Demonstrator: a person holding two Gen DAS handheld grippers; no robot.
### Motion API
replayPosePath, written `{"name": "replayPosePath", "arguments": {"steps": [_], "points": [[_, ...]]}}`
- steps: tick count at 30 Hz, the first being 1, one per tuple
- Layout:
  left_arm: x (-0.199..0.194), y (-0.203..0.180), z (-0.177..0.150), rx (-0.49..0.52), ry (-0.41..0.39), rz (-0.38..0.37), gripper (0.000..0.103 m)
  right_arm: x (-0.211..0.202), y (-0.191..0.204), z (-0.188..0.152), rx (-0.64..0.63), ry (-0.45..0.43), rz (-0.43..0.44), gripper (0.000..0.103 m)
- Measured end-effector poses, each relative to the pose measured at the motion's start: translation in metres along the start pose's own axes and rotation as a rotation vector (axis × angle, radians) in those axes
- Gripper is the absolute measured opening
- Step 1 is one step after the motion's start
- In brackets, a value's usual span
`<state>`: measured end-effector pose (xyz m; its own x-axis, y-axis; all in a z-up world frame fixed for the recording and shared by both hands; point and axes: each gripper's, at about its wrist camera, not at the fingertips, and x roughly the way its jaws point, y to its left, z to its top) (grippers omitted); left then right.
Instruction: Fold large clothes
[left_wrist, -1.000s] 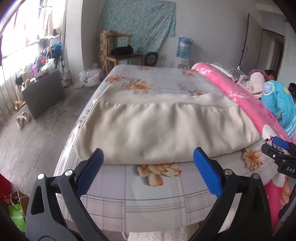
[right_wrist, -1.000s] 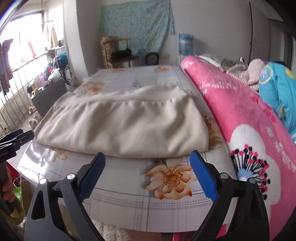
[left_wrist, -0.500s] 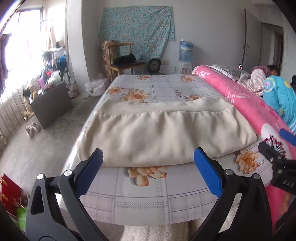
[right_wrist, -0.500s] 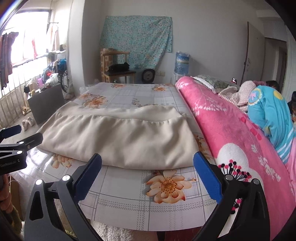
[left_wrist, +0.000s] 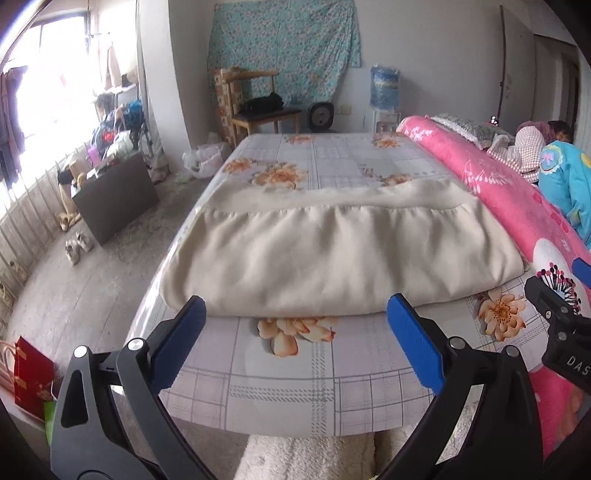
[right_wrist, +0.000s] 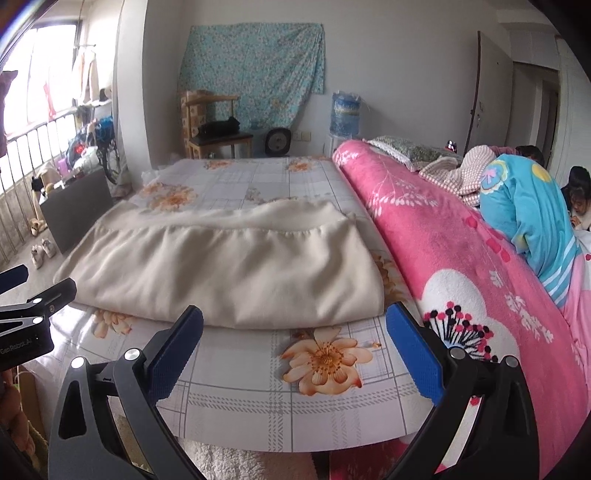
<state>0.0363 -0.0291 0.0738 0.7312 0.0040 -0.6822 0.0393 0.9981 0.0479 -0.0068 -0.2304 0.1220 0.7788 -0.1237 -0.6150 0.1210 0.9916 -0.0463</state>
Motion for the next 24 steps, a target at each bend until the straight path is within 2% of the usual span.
{"name": "replayPosePath", "arguments": {"steps": [6, 9, 17, 24], "points": [[0.024, 0.002, -0.012, -0.053, 0.134, 0.088, 0.095, 0.011, -0.001, -0.007, 0.021, 0.091, 0.029, 0.097], [0.029, 0.002, -0.018, -0.071, 0.173, 0.061, 0.095, 0.015, 0.000, -0.008, 0.023, 0.120, 0.035, 0.097], [0.025, -0.002, -0.015, -0.056, 0.170, 0.014, 0.095, 0.025, 0.010, -0.010, 0.014, 0.156, 0.060, 0.097], [0.024, -0.004, -0.010, -0.049, 0.160, 0.012, 0.095, 0.032, 0.019, -0.013, 0.001, 0.186, 0.073, 0.097]]}}
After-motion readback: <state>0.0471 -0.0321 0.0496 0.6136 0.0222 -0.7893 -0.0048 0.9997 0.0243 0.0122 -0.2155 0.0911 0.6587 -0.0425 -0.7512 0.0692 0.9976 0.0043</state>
